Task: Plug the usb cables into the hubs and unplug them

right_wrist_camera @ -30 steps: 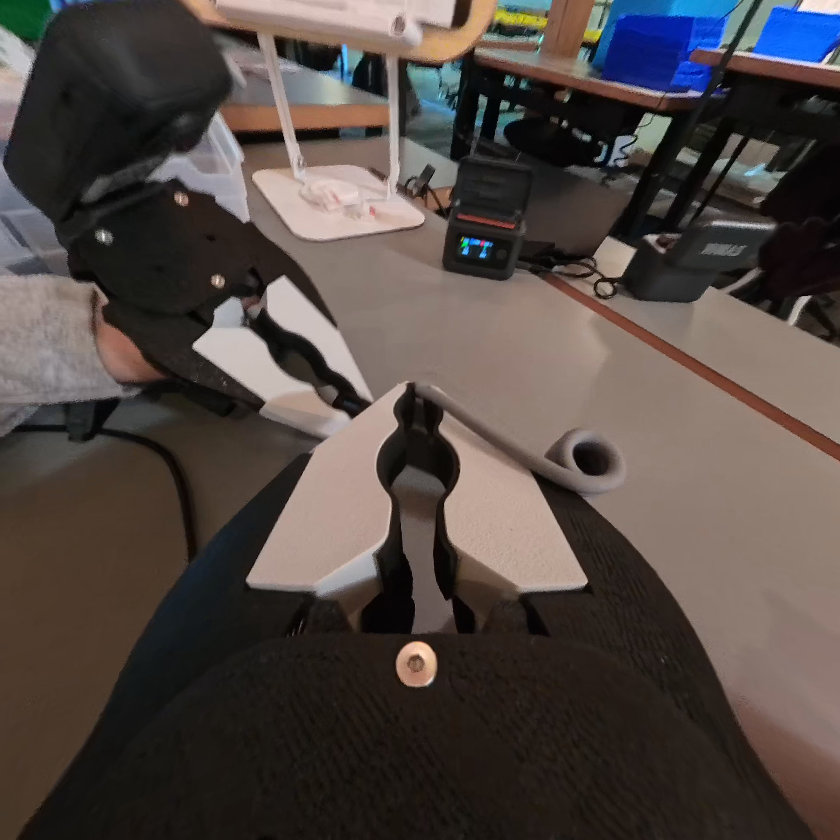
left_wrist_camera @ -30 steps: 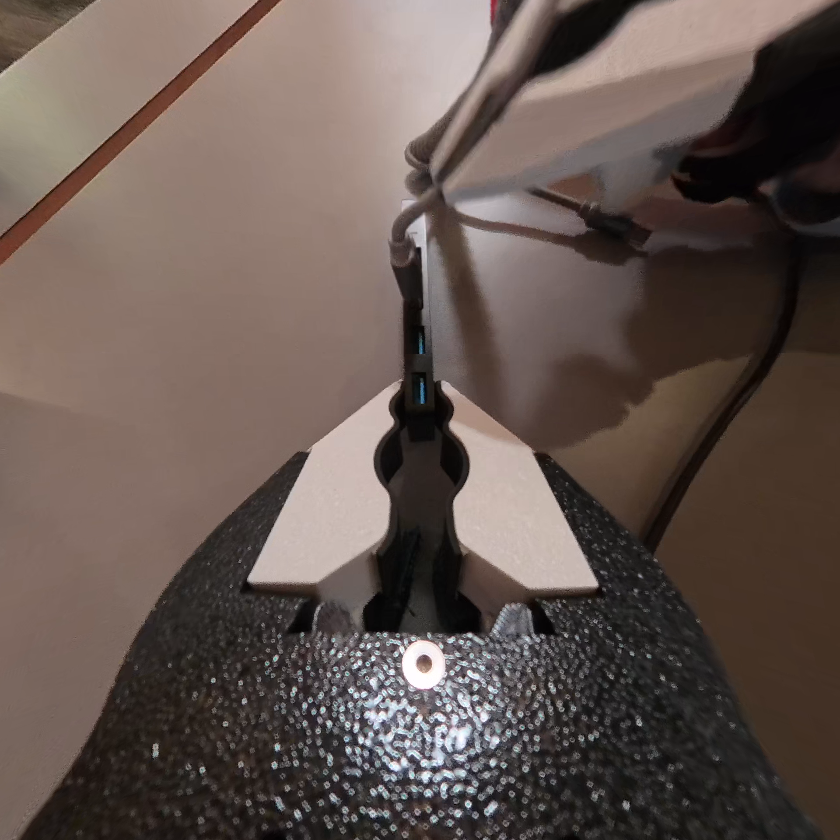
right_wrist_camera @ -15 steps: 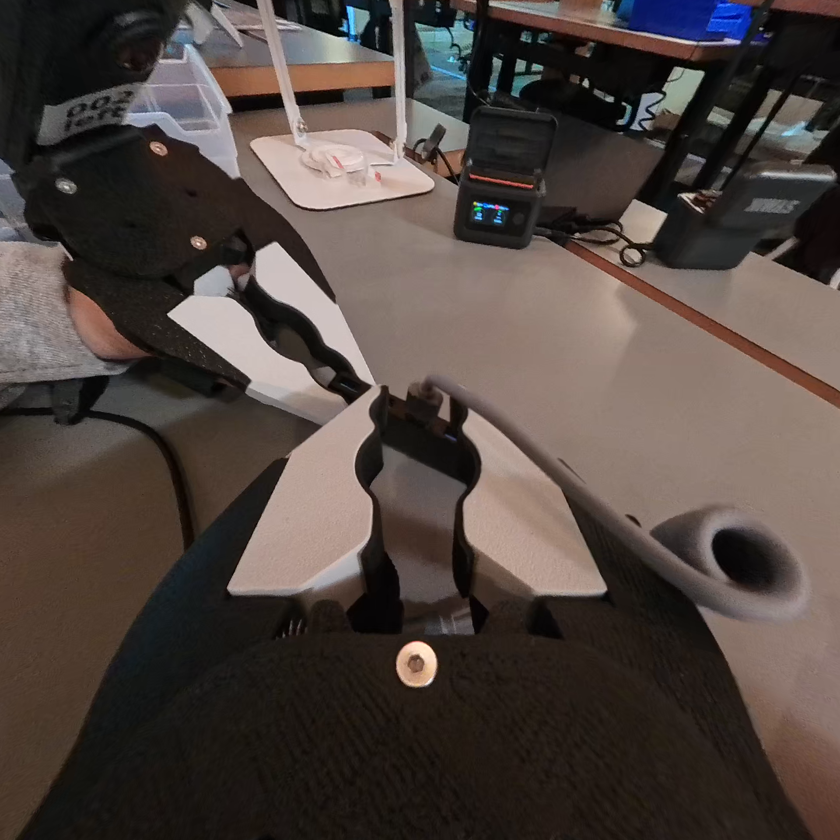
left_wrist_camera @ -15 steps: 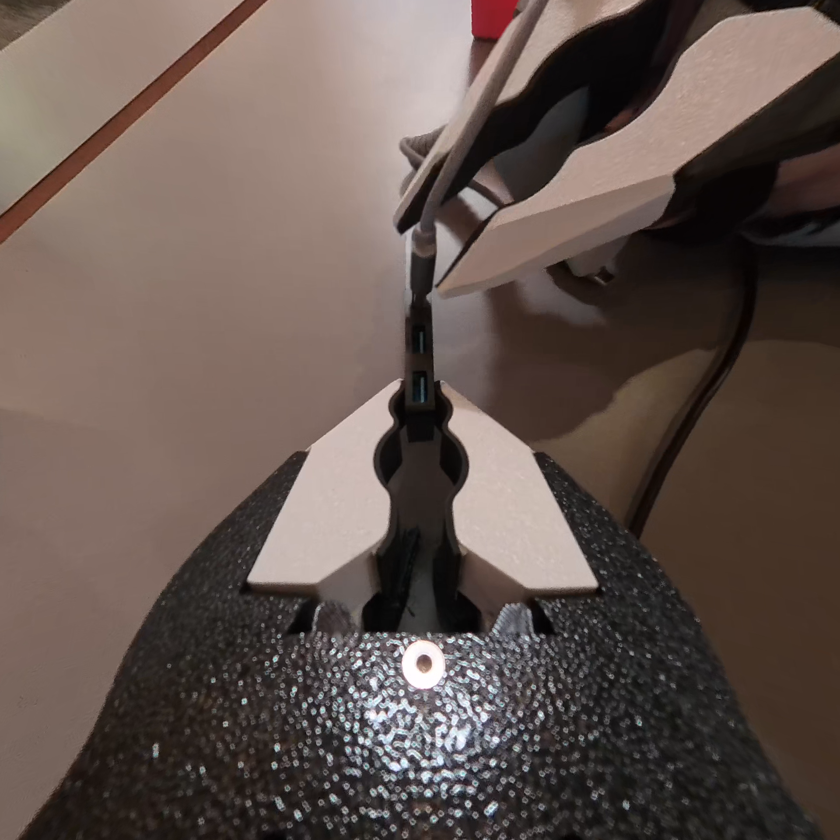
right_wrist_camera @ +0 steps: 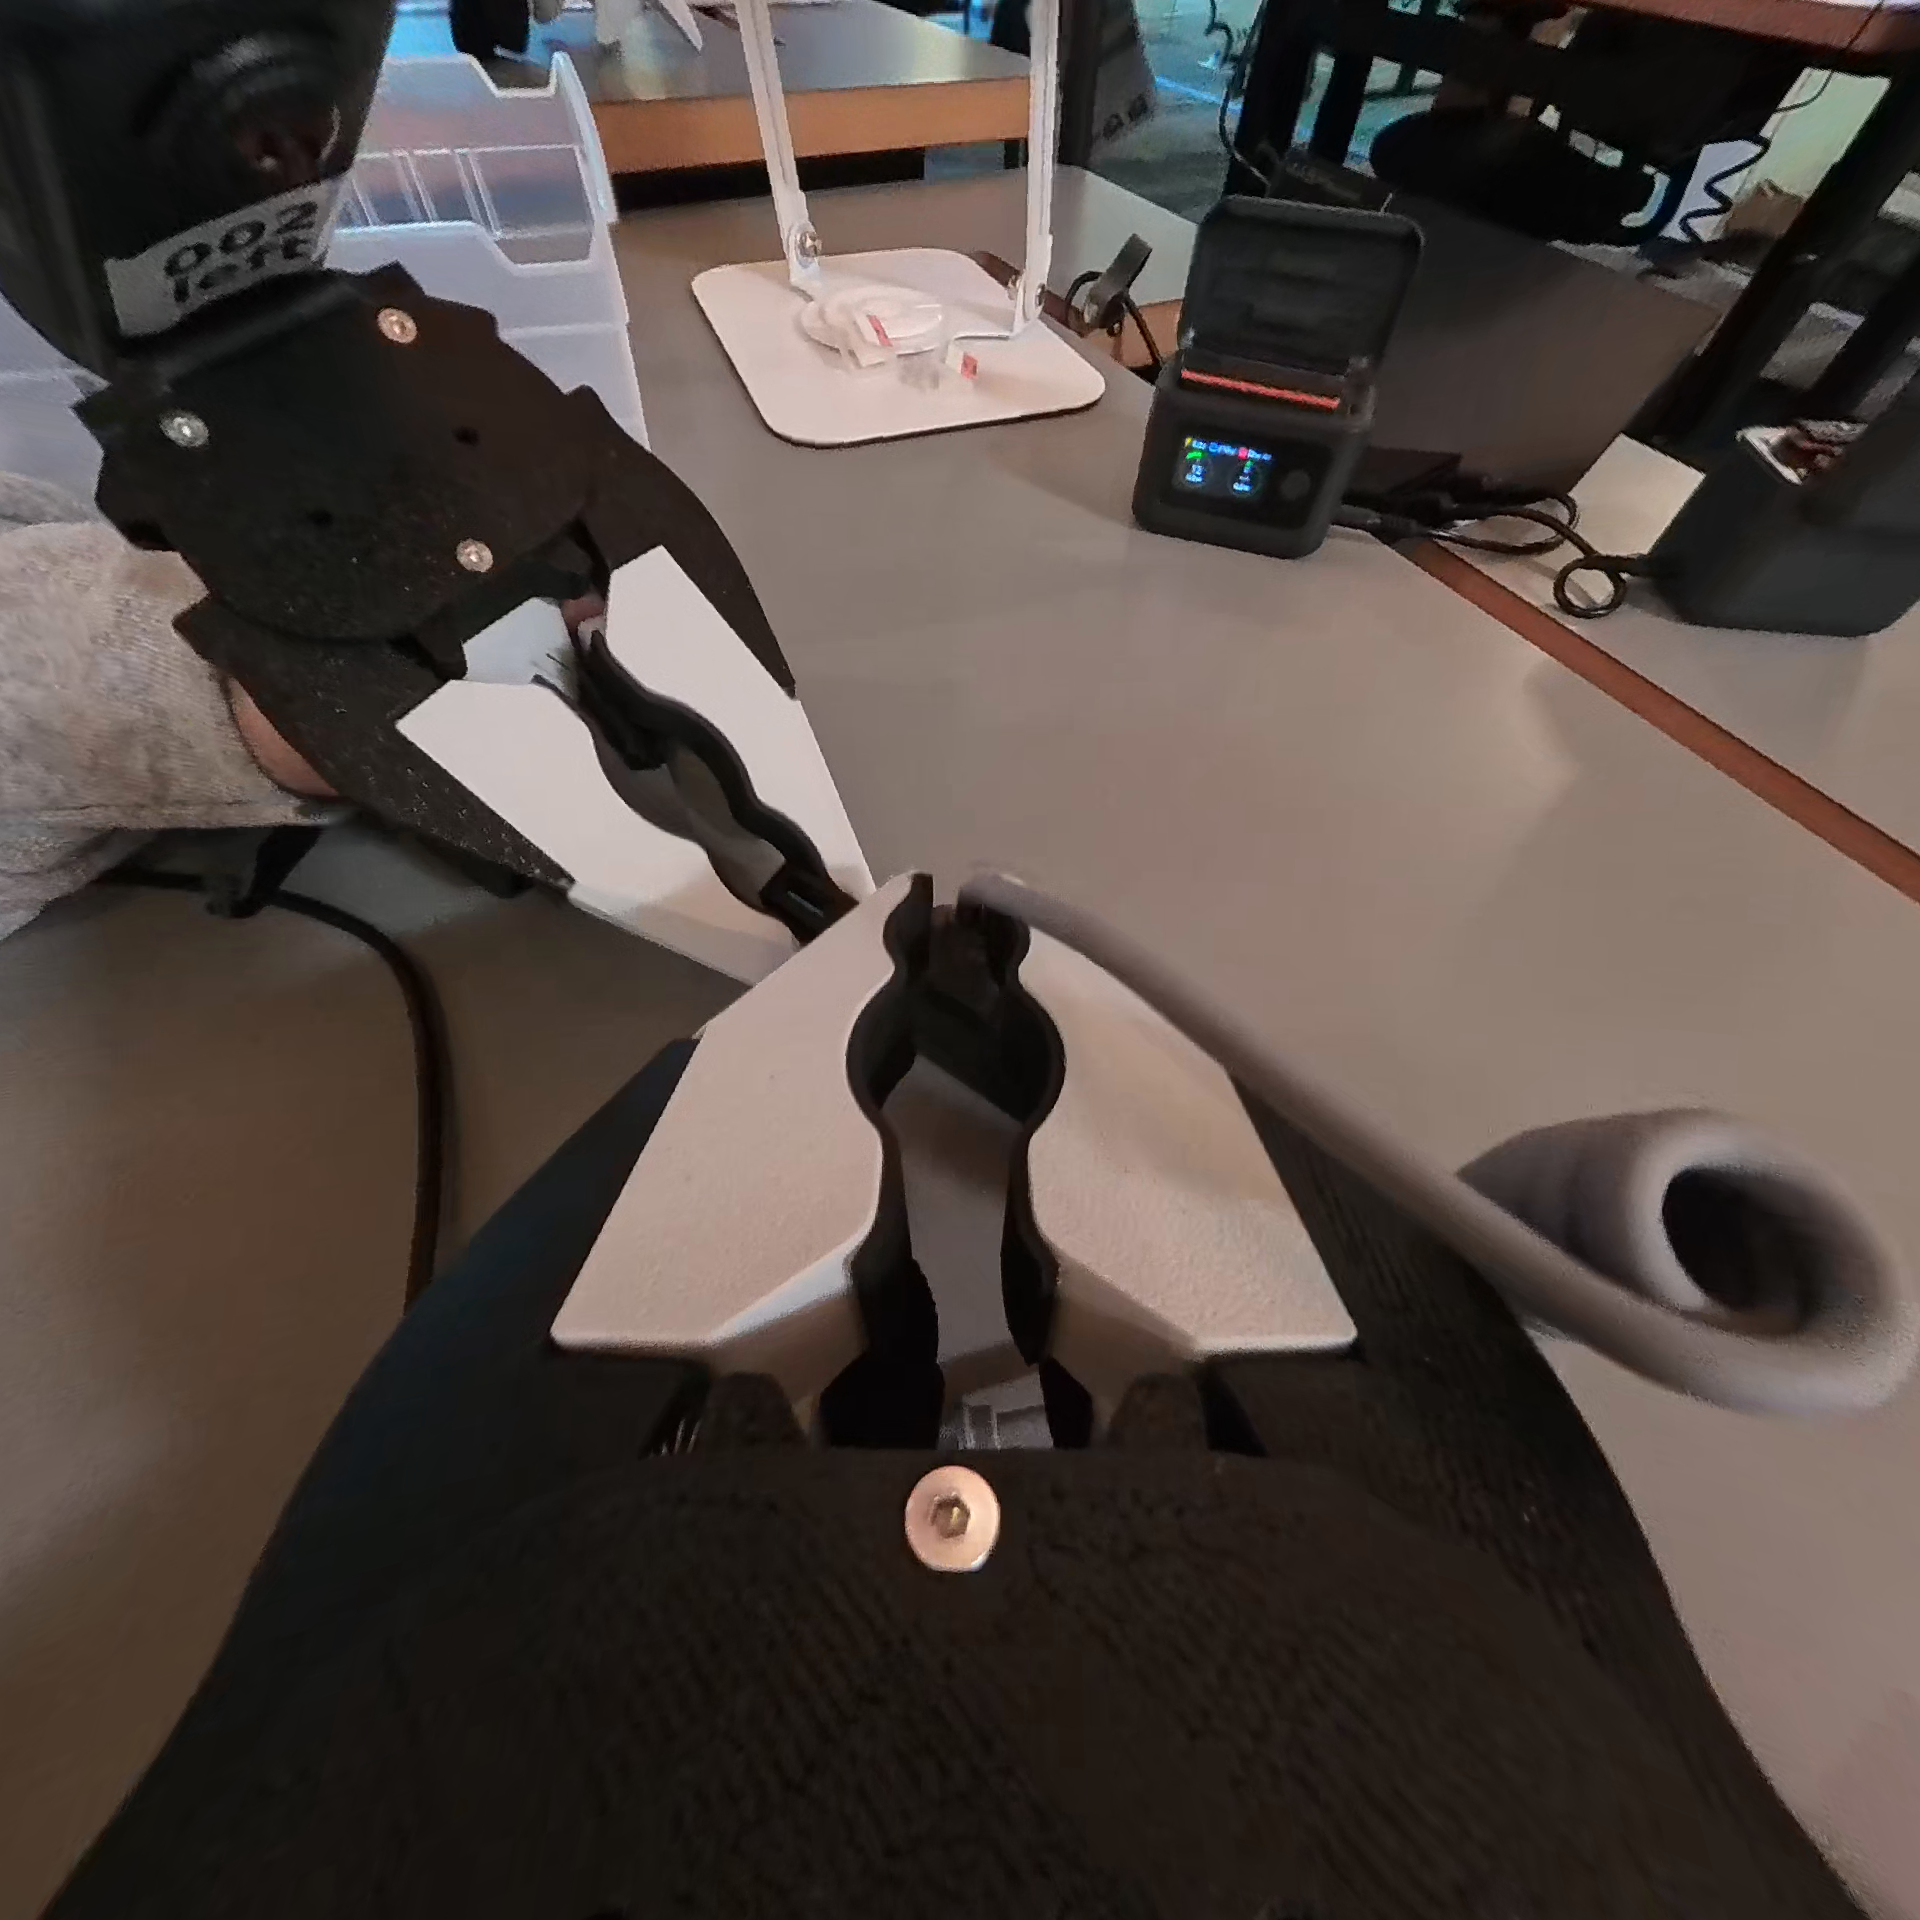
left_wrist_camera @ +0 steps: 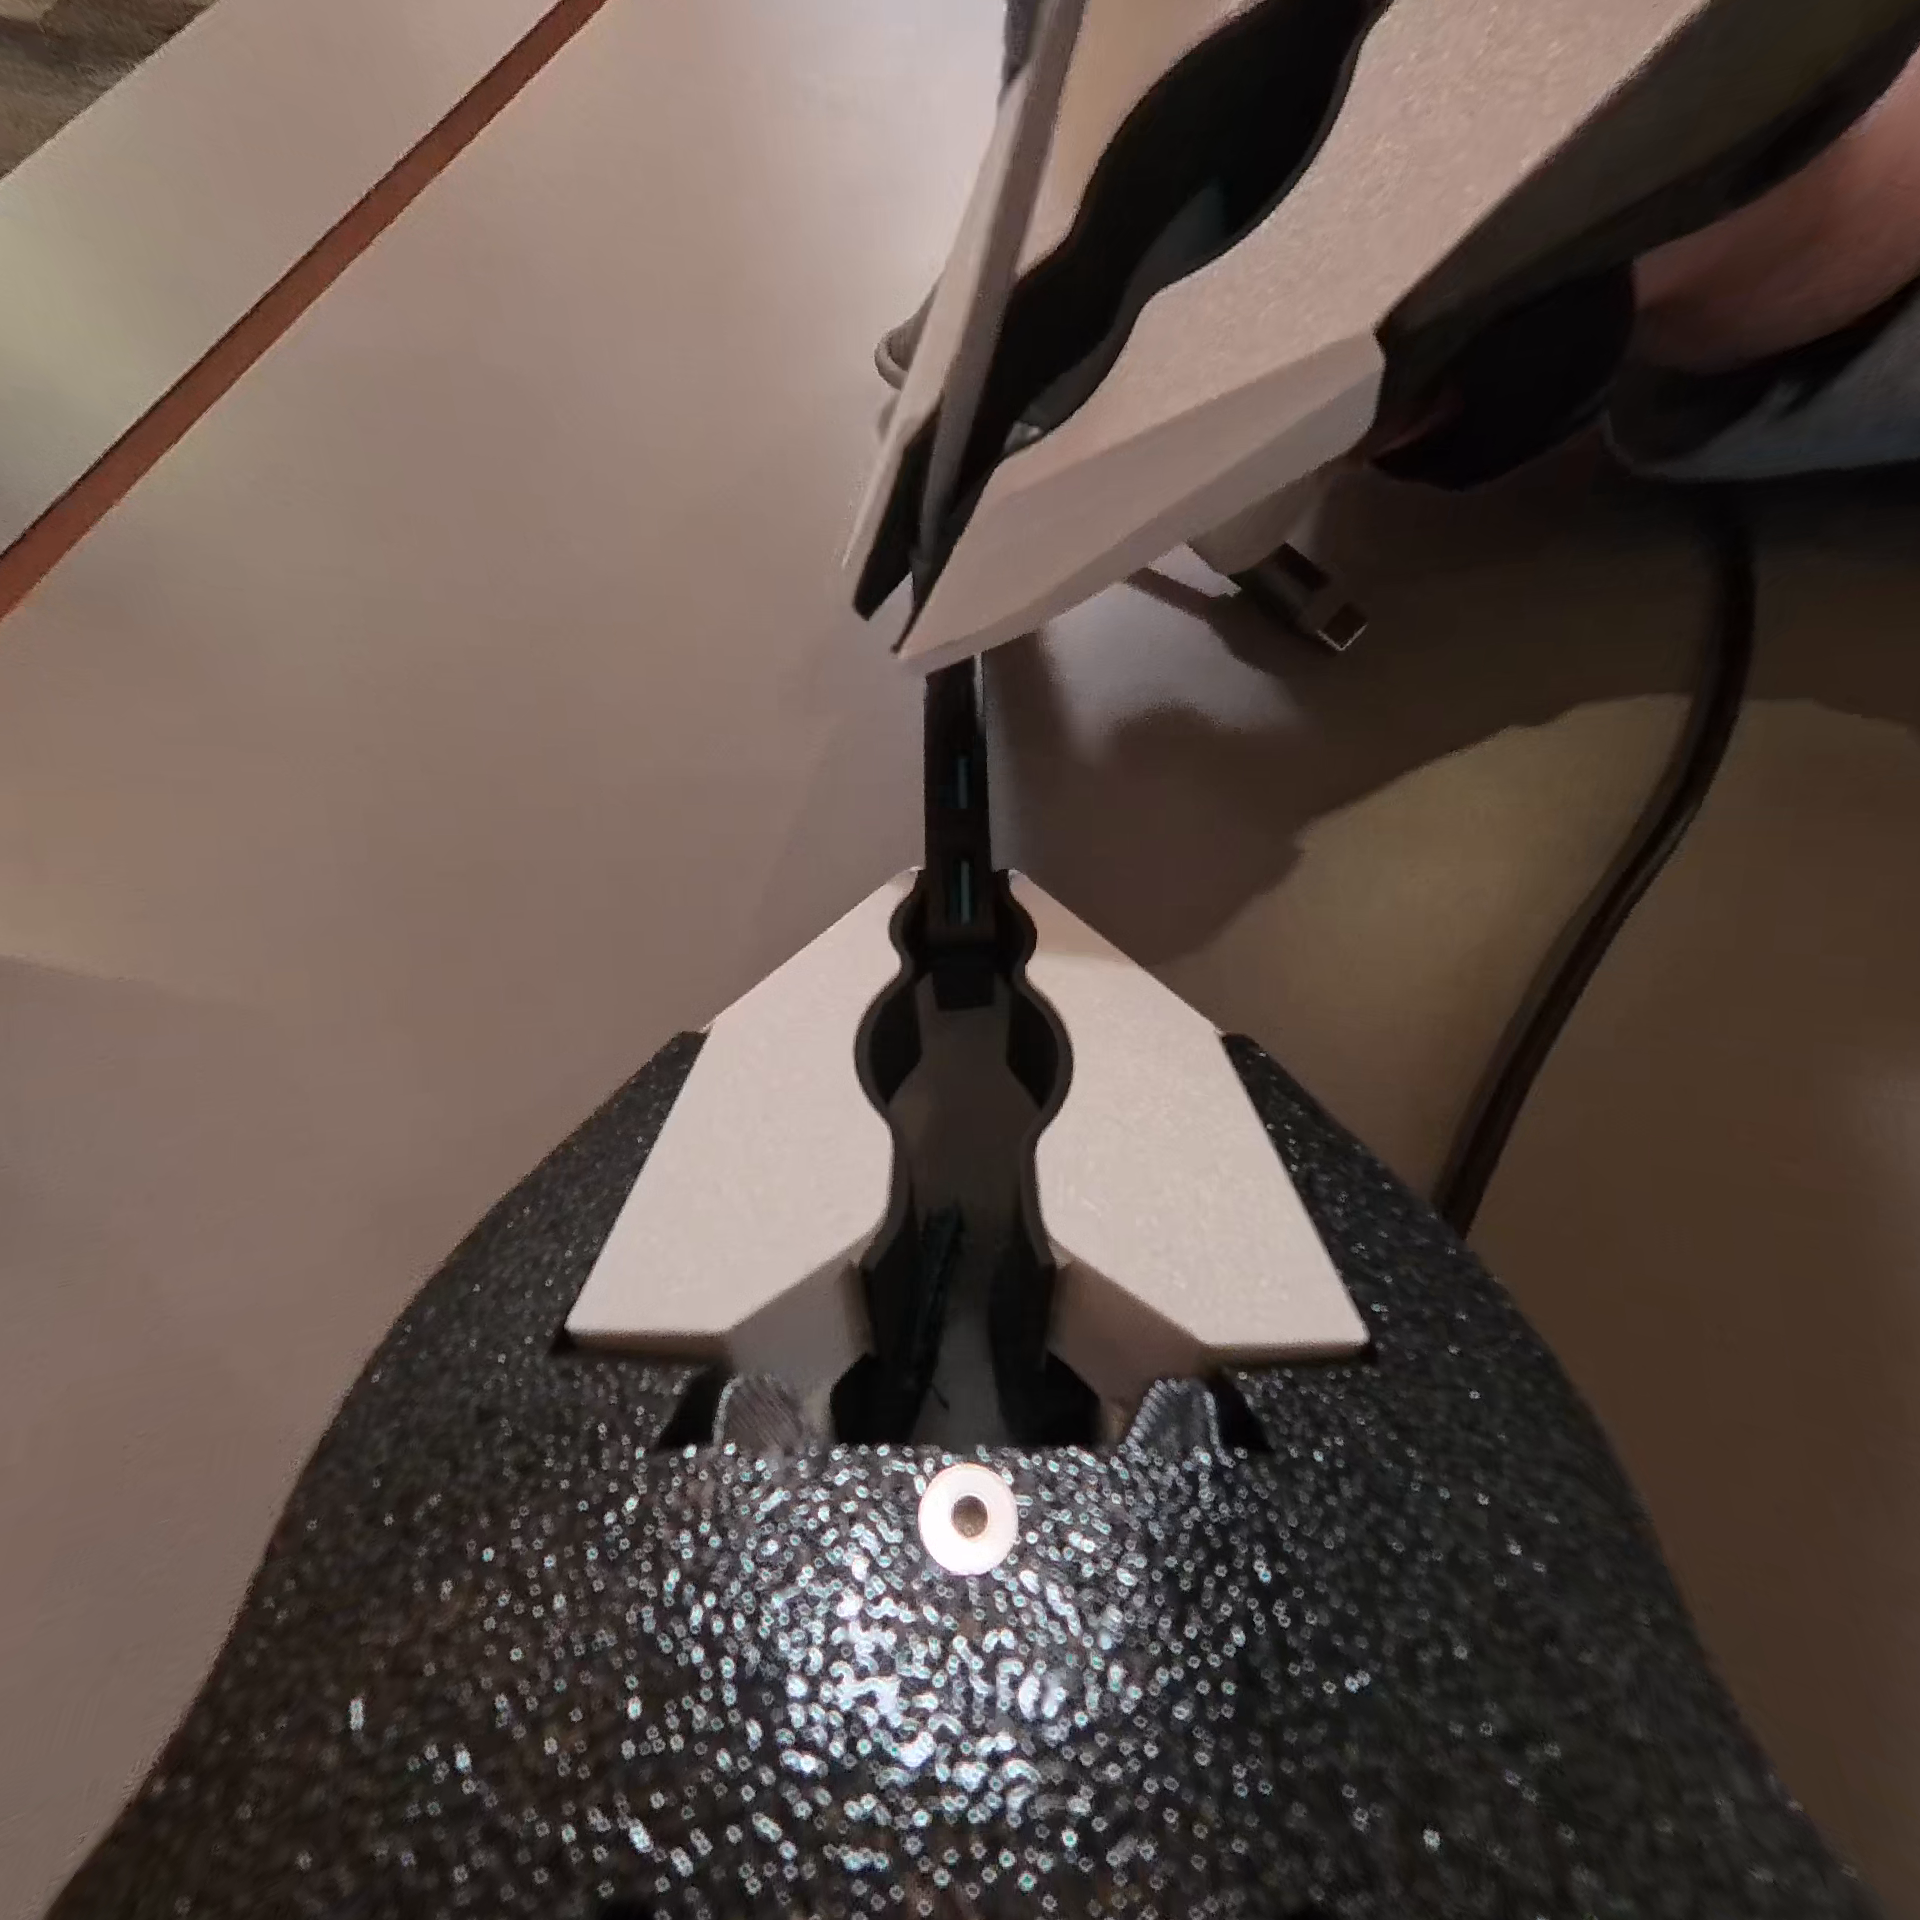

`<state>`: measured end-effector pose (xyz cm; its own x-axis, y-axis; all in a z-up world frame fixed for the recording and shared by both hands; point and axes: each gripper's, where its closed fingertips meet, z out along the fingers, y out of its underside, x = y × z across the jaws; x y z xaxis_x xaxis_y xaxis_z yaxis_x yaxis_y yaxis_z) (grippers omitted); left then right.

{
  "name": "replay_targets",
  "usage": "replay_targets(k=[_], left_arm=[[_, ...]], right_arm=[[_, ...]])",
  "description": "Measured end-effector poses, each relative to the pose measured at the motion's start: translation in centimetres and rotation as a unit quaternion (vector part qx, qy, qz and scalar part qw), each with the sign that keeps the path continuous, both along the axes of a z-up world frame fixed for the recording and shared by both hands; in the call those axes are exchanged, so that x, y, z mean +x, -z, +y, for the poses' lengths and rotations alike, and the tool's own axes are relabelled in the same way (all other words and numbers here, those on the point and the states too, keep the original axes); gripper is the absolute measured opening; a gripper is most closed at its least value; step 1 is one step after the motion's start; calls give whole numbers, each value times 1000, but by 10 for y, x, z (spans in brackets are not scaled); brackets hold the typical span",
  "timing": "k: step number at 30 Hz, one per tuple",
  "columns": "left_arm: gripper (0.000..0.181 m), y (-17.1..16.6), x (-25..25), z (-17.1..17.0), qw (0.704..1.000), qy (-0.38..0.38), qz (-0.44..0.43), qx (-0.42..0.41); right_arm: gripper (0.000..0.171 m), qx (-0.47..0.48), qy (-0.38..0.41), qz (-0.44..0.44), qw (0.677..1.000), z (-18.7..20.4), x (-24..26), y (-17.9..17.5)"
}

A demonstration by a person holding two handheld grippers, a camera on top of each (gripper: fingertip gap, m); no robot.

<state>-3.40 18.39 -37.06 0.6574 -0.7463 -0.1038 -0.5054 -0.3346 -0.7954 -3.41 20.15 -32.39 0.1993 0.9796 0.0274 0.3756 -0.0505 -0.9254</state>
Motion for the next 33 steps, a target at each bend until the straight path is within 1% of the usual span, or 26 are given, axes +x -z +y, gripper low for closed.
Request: replay_targets(k=[1, 4, 7, 9, 11, 15, 16, 18, 19, 21, 22, 24, 25, 26, 27, 29, 31, 33], left_arm=[[8, 0, 1, 0, 1000, -1, -6, -4], [9, 2, 0, 0, 1000, -5, -8, -17], [9, 1, 0, 1, 1000, -6, -9, -14], [9, -3, 0, 3, 1000, -9, -13, 2], [9, -11, 0, 5, 999, -17, -30, 24], [8, -32, -13, 16, 993, -65, -42, 85], [8, -38, -17, 18, 991, -78, -45, 101], [8, -50, -26, 21, 985, -105, -48, 131], [8, -54, -31, 22, 981, -117, -46, 146], [8, -61, -37, 23, 976, -131, -37, 170], [8, -63, -40, 23, 973, -136, -28, 182], [8, -66, -43, 23, 969, -139, -1, 207], [8, -68, -44, 23, 966, -138, 17, 220], [8, -69, -45, 22, 962, -136, 37, 235], [8, -71, -45, 22, 957, -131, 59, 251], [8, -75, -42, 19, 947, -114, 99, 284], [8, -77, -37, 16, 935, -94, 140, 312], [8, -78, -33, 14, 922, -78, 173, 337]], right_arm=[[9, 4, 1, -10, 1000, 0, 1, 4], [8, 33, 10, -25, 999, -1, 0, 6], [8, 15, 18, -14, 1000, 1, -2, 5], [8, 26, 23, -5, 999, 1, -1, 1], [13, 28, 25, 11, 999, 0, 2, -8], [27, 0, 11, -20, 1000, -9, 19, -8], [31, 12, 8, -28, 1000, -11, 24, -9], [38, 71, -17, -38, 997, -19, 29, -15], [34, 113, -30, -39, 992, -24, 30, -21], [31, 234, -44, -22, 971, -35, 28, -40], [30, 310, -38, -4, 950, -40, 27, -53], [29, 452, -9, 28, 891, -51, 28, -81], [30, 502, 7, 28, 864, -54, 29, -88], [35, 528, 20, 12, 849, -52, 29, -89], [46, 535, 28, -14, 844, -46, 28, -84], [61, 520, 49, -77, 849, -26, 29, -68], [69, 513, 59, -118, 848, -13, 33, -56], [71, 512, 55, -132, 847, -11, 33, -51]])
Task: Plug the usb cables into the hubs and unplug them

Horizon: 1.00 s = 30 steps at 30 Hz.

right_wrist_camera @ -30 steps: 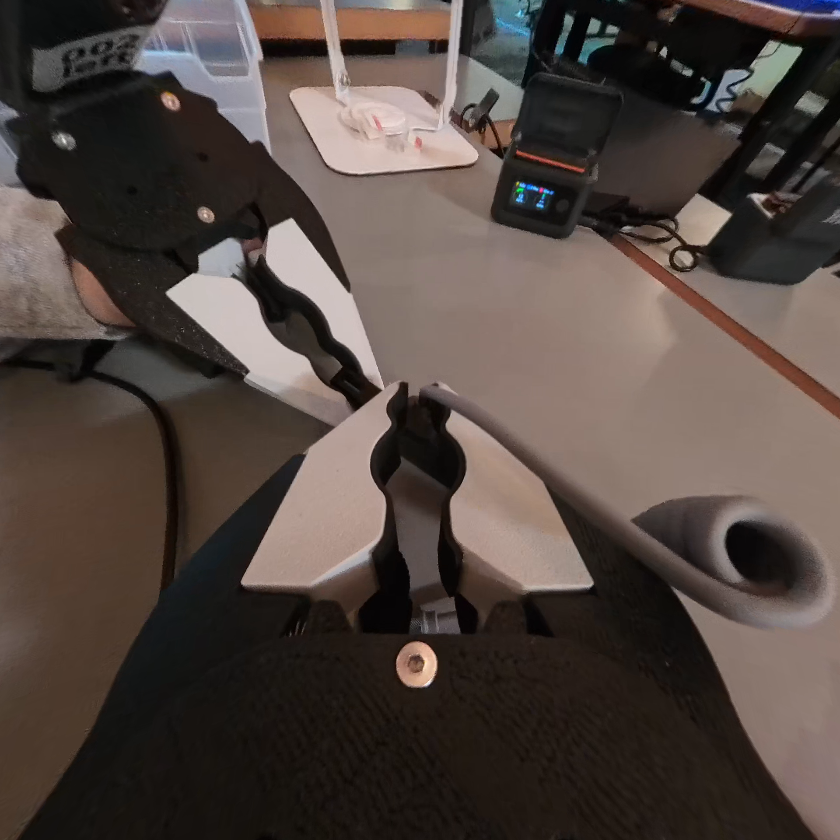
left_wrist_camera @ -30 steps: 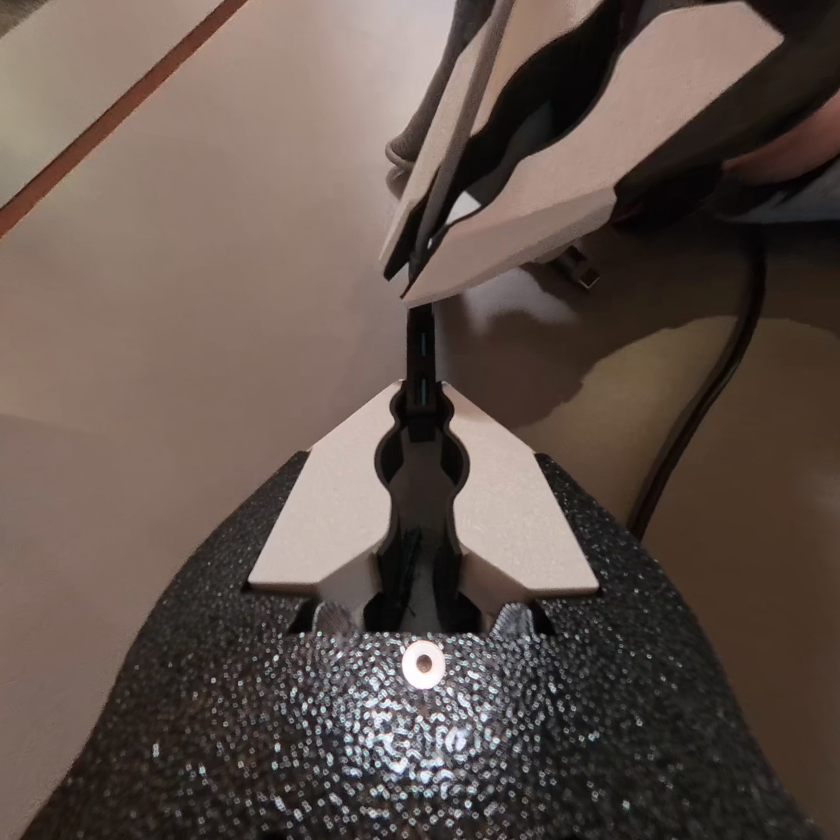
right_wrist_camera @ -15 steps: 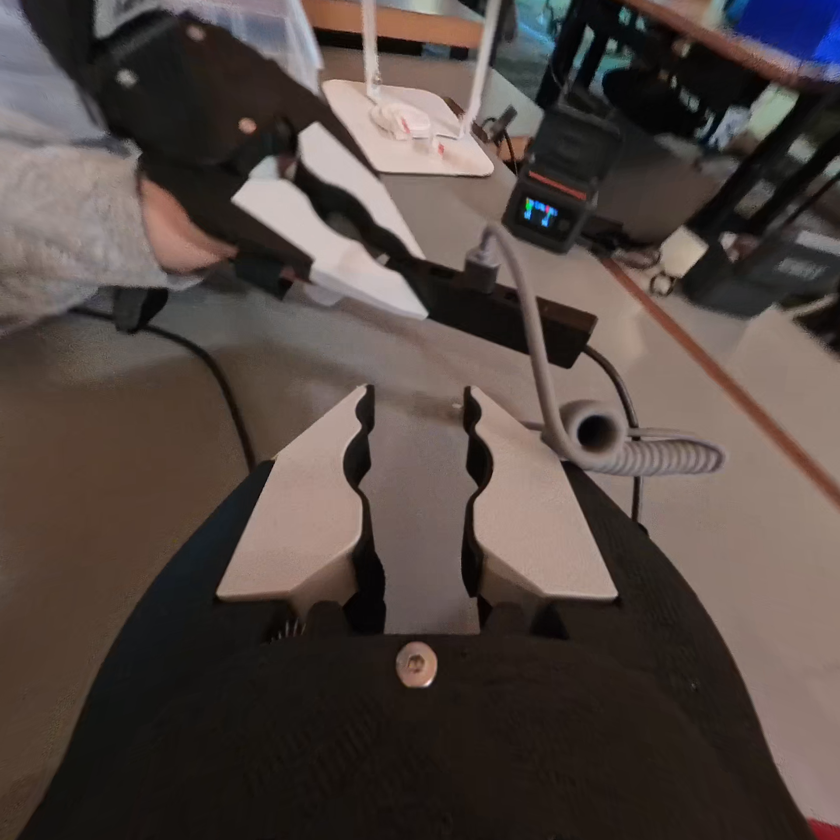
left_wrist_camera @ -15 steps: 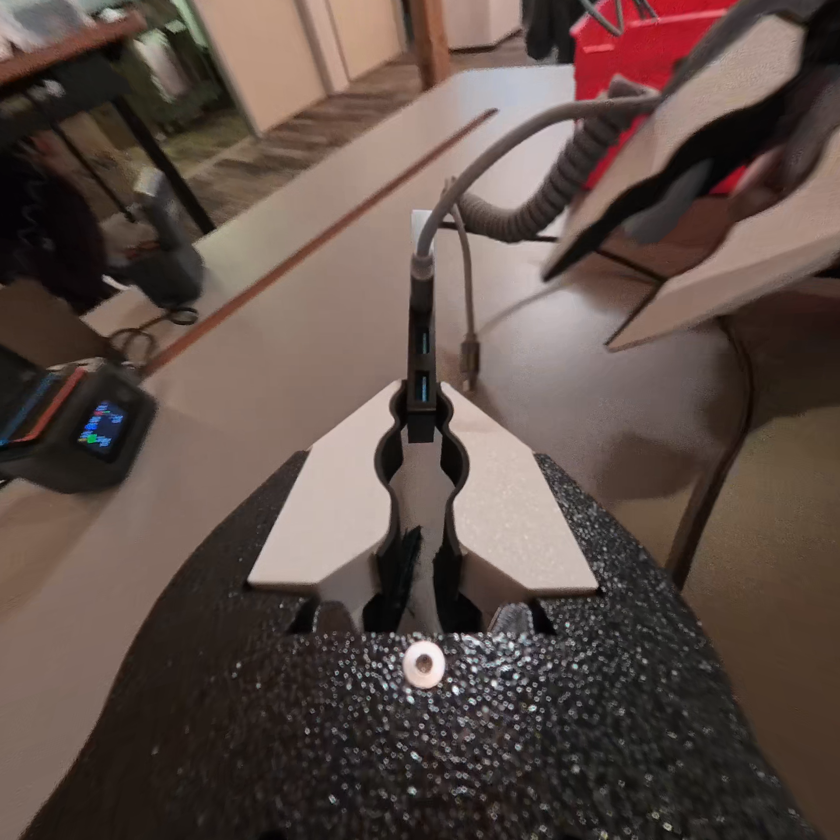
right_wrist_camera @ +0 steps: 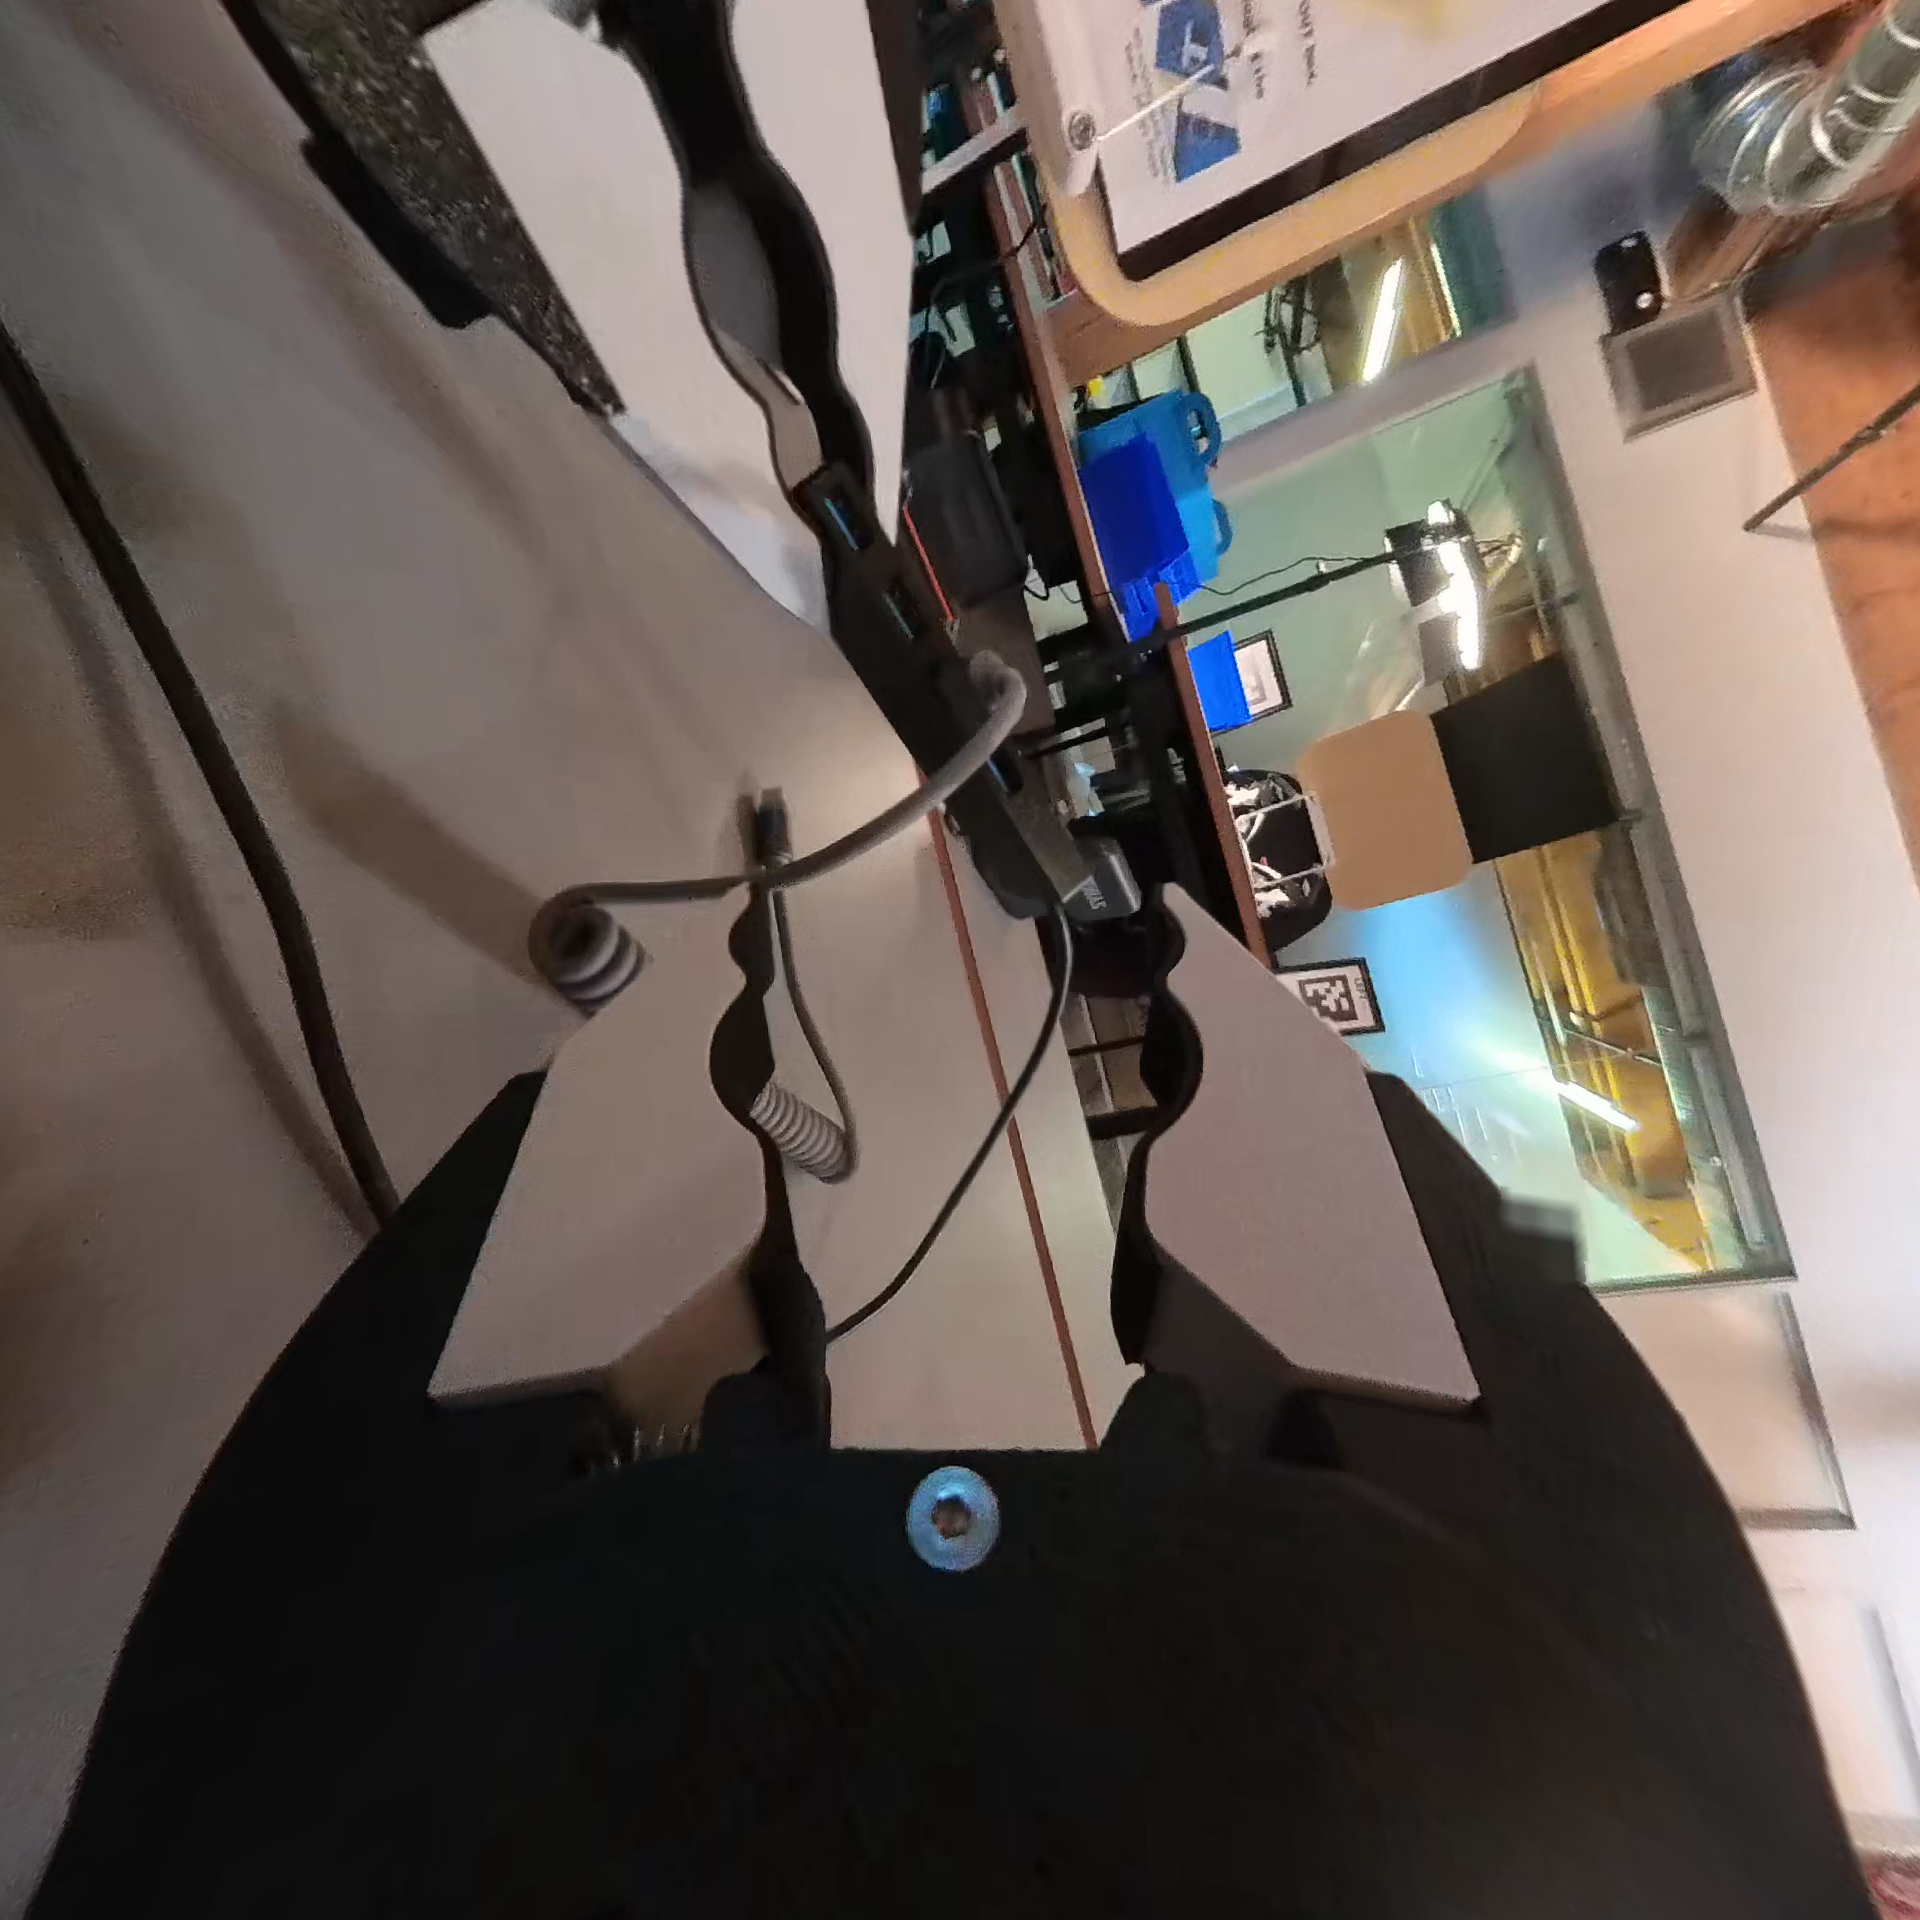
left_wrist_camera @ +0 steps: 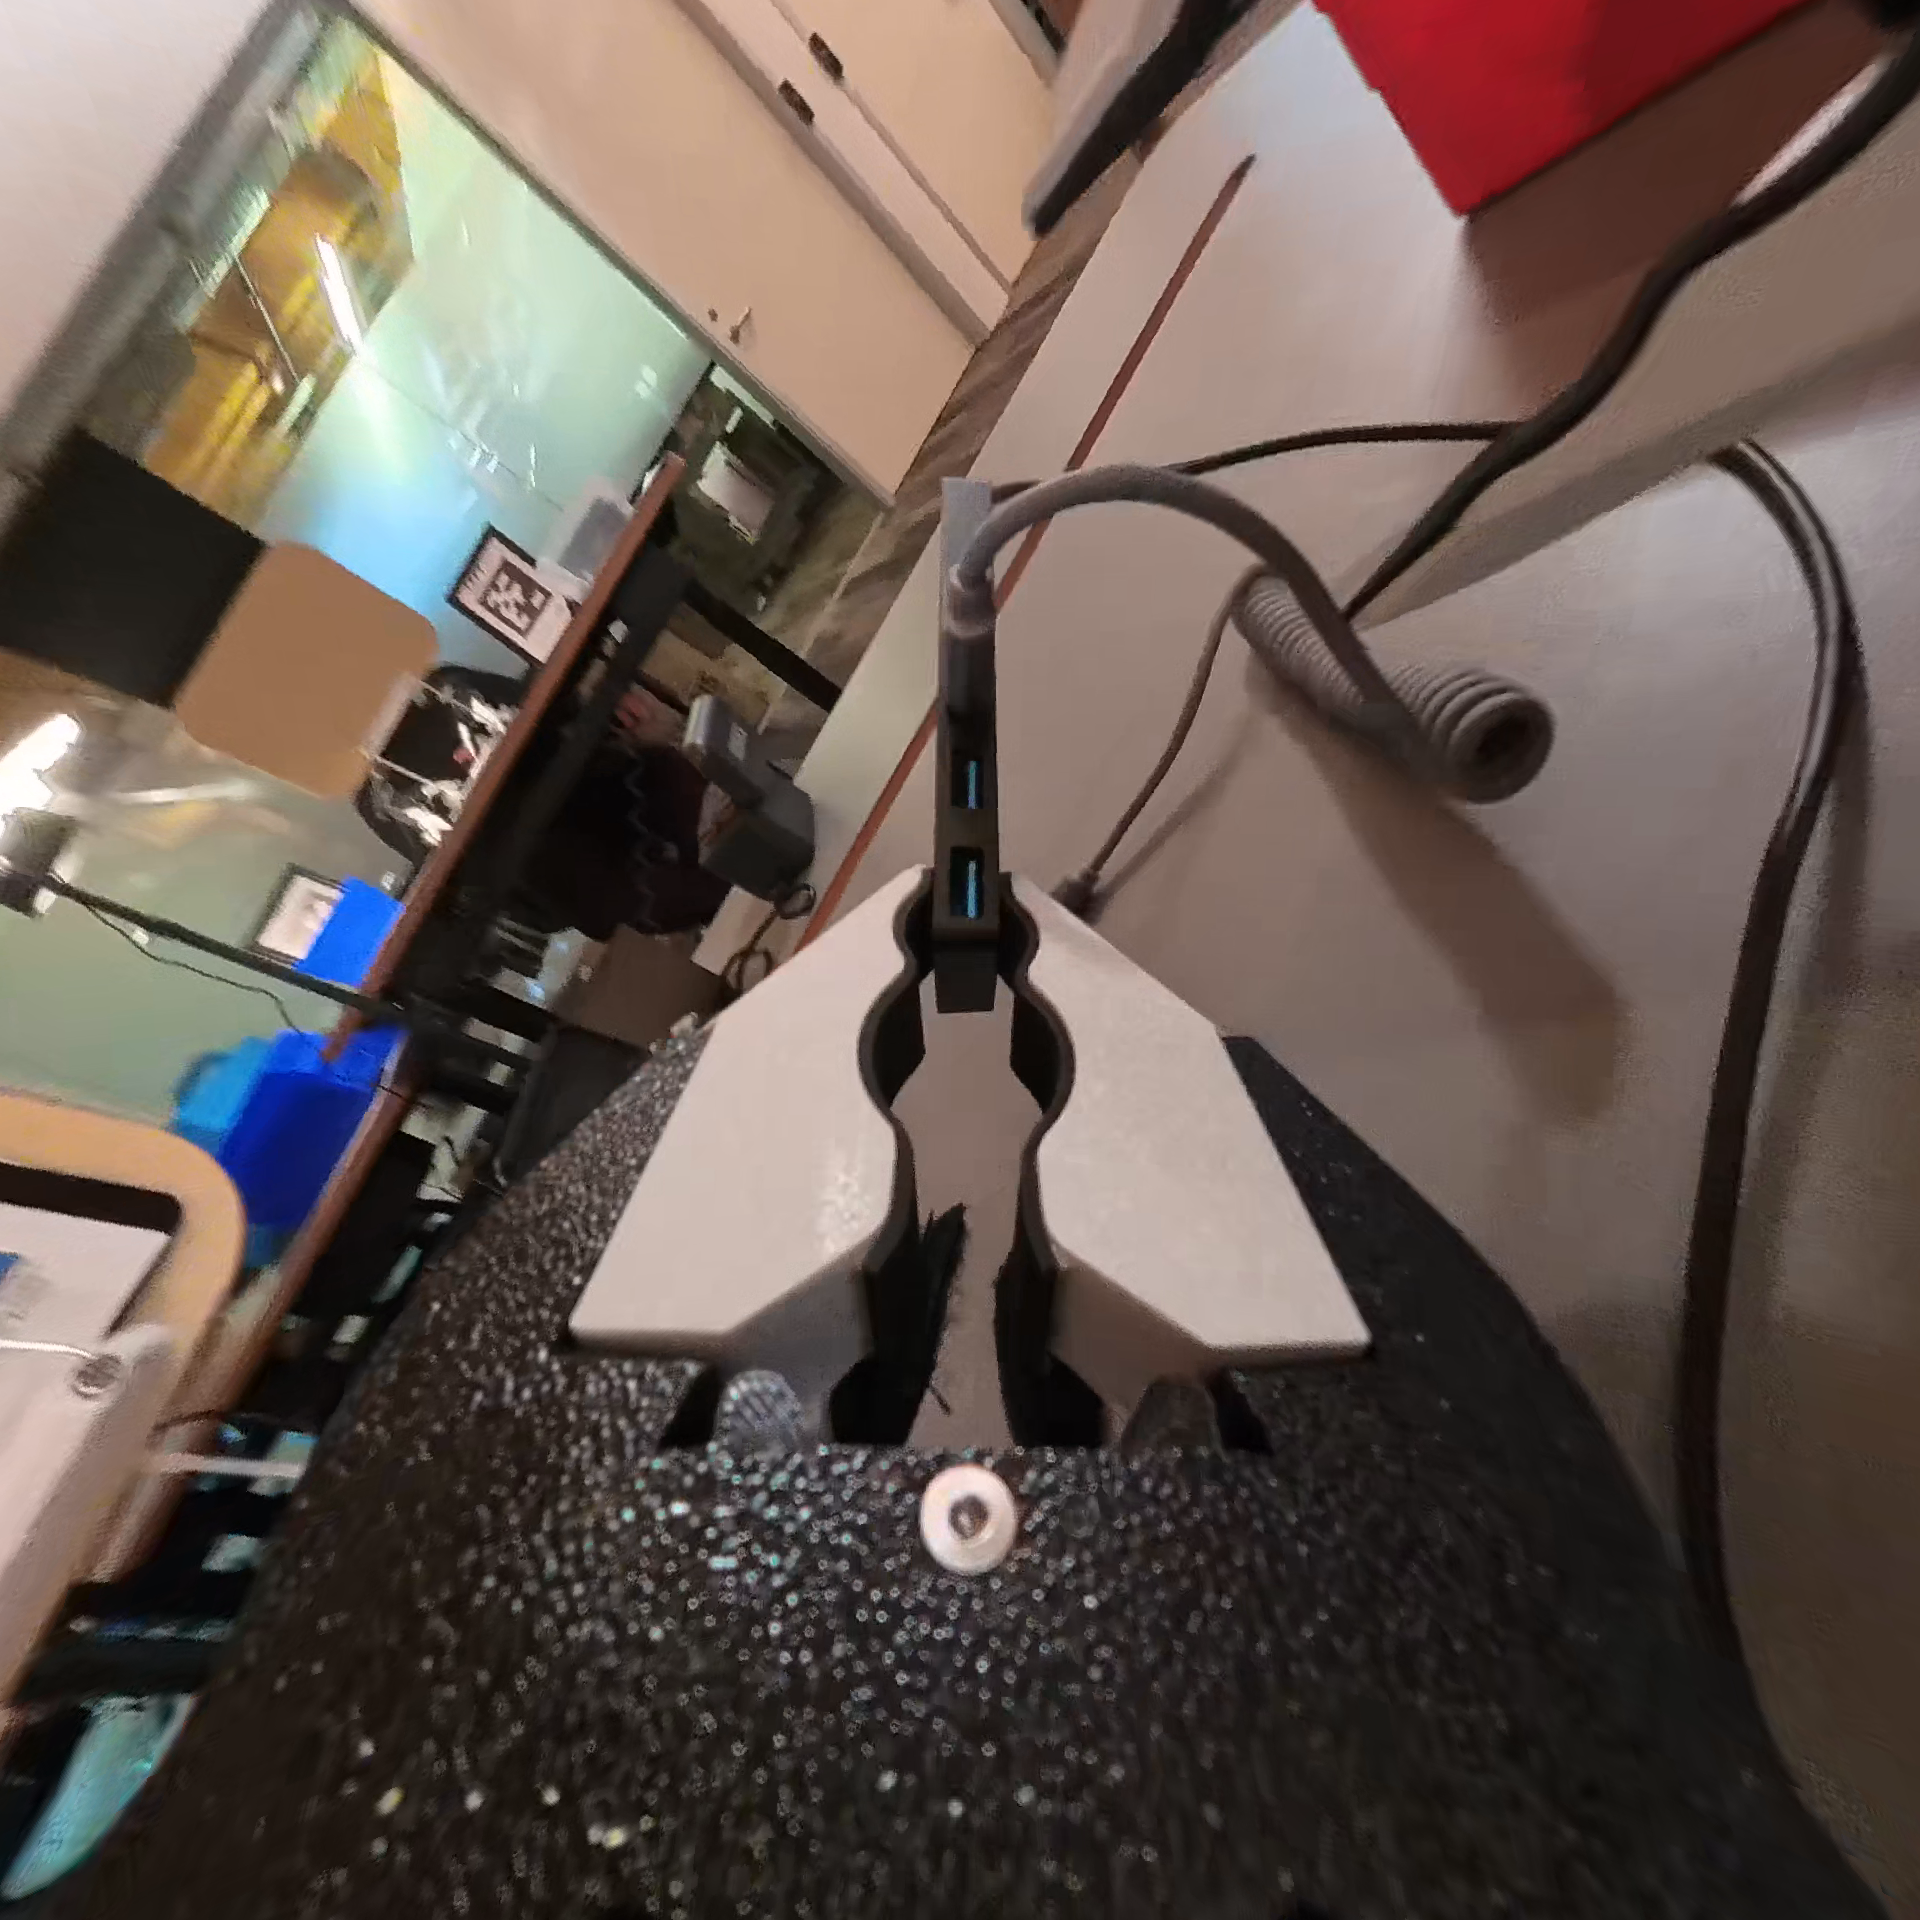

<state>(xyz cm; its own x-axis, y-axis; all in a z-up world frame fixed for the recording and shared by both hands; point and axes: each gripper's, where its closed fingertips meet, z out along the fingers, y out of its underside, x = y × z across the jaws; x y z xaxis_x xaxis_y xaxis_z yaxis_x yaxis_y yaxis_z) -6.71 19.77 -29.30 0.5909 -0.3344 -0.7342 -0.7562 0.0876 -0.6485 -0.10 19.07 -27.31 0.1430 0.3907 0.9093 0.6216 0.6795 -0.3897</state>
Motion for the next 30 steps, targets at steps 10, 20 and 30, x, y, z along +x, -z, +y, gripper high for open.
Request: replay_targets(k=[10, 20, 30], left_arm=[[8, -1, 34, -19, 985, 75, 132, 84], [21, -19, 47, -31, 972, 107, 127, 166], [79, -107, -36, -43, 926, 56, -290, 235]], right_arm=[[15, 80, 55, -49, 994, 13, 7, 4], [10, 73, 56, -65, 994, 13, 8, 1], [8, 45, 95, 46, 993, 22, 53, -158]])
